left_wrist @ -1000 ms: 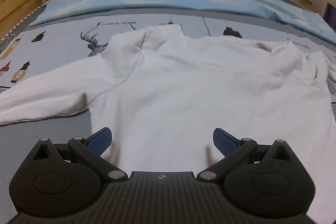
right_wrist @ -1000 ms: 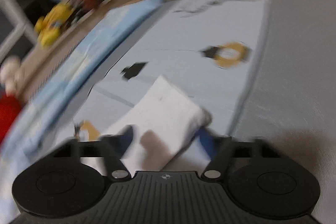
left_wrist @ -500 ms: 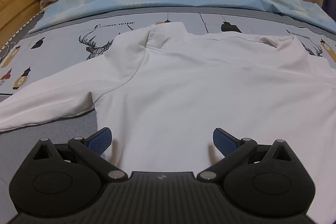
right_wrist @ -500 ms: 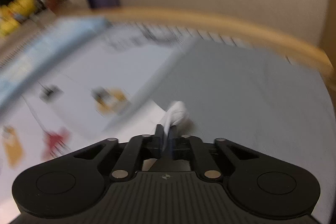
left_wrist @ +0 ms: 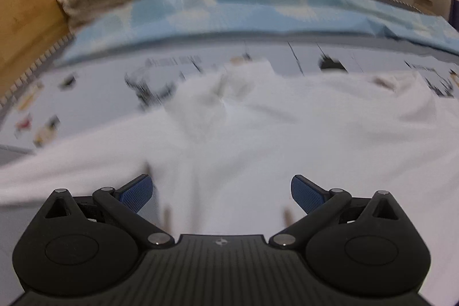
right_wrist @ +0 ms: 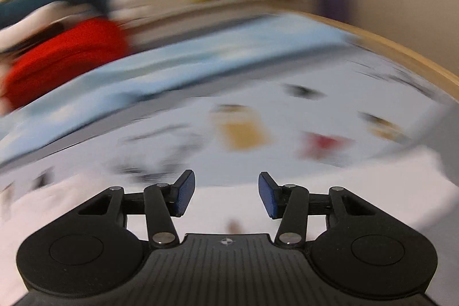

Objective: Fold small clothes

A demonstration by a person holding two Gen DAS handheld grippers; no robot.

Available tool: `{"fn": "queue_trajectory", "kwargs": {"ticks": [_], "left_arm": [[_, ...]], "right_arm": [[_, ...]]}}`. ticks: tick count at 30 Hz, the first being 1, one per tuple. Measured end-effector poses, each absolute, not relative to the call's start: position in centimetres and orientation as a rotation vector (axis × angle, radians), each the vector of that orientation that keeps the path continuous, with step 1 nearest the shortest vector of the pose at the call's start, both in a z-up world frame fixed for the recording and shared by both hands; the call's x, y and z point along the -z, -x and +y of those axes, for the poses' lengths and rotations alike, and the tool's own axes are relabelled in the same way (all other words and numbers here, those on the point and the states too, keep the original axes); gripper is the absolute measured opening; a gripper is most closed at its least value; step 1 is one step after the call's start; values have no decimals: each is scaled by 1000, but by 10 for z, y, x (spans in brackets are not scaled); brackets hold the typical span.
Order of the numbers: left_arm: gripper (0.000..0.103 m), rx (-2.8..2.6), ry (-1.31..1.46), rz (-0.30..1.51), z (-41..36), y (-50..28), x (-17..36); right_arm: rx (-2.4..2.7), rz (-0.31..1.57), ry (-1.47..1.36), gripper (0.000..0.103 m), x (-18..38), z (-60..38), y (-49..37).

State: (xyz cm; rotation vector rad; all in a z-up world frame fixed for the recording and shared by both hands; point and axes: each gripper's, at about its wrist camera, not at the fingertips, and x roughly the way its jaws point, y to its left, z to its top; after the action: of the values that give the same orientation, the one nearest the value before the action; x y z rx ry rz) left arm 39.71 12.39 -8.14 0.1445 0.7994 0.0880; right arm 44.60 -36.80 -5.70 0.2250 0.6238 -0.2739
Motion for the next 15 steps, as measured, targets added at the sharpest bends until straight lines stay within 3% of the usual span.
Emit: {"fn": "queue_trajectory", "kwargs": {"ticks": [3,8,15], "left_arm": [[103,-119,-115,781,138,-409,73],[103,-226,-83,772,171,-429,69],[103,-266,46,816,216,-427,62]], "right_arm": [[88,607,-103,45,56,-307,-486],[-121,646,88,13,66,-217,-560],[-179,861,246,17,104,-137,-623]]}}
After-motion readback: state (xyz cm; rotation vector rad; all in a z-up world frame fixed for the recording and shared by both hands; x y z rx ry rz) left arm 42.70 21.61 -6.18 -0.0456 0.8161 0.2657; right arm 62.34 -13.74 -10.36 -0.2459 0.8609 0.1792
